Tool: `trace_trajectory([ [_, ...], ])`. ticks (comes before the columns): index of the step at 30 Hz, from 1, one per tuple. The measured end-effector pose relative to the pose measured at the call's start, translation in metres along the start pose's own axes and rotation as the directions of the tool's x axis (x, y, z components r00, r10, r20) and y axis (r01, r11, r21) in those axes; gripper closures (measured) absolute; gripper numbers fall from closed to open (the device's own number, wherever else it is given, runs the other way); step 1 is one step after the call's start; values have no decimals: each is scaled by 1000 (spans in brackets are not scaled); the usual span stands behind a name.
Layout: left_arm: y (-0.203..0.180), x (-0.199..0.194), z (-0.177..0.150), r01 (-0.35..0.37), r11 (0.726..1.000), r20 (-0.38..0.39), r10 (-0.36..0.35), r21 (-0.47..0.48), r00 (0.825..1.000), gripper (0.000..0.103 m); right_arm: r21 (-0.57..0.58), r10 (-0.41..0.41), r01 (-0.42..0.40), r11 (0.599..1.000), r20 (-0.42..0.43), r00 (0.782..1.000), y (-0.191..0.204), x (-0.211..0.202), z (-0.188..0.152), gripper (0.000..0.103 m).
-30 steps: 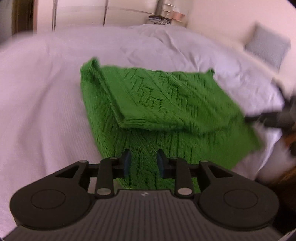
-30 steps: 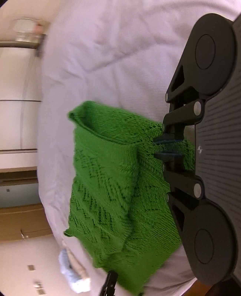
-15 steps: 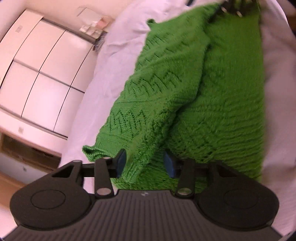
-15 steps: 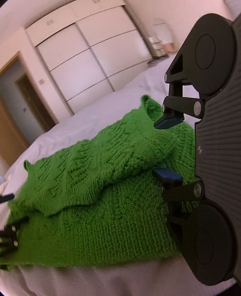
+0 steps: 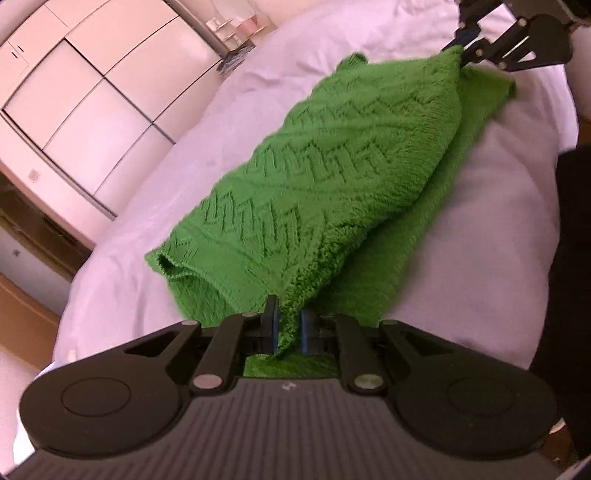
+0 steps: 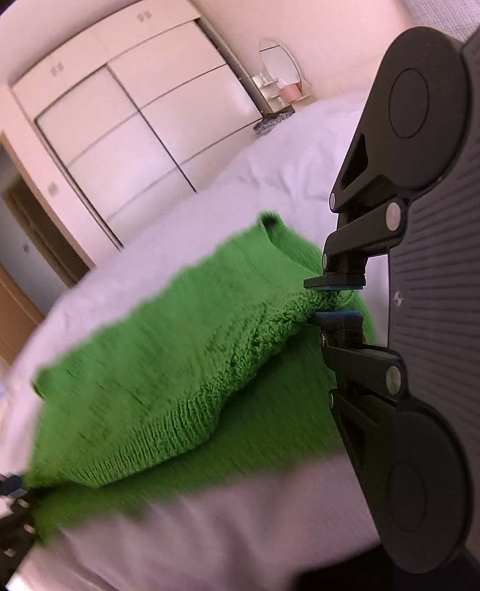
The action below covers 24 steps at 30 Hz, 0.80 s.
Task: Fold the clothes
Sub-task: 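Lay the hem down at the collar and open both grippers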
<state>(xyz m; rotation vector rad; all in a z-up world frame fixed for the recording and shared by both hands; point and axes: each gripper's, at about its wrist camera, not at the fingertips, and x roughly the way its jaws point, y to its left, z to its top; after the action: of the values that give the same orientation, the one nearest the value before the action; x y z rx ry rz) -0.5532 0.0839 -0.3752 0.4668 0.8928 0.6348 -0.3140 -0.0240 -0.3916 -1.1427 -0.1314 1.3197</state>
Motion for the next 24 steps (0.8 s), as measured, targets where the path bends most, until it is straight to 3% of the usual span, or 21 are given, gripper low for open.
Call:
trace_trajectory([
  [7, 19, -22, 13, -61, 995, 25, 63, -76, 998, 93, 106, -33, 28, 994, 48, 998, -20, -22, 2, 96],
  [13, -8, -1, 4, -46, 998, -60, 43, -44, 997, 92, 63, 36, -34, 997, -30, 999, 7, -14, -10, 93],
  [19, 32, -20, 1, 5, 970, -69, -22, -242, 997, 86, 148, 95, -89, 985, -36, 995, -10, -27, -14, 88],
  [21, 49, -37, 2, 1, 952, -50, -17, -307, 999, 86, 262, 144, -131, 956, -30, 989, -32, -34, -15, 85],
  [24, 75, -45, 18, 40, 900, 16, -37, -433, 999, 87, 470, 177, -171, 866, 32, 984, -72, -46, -15, 83],
])
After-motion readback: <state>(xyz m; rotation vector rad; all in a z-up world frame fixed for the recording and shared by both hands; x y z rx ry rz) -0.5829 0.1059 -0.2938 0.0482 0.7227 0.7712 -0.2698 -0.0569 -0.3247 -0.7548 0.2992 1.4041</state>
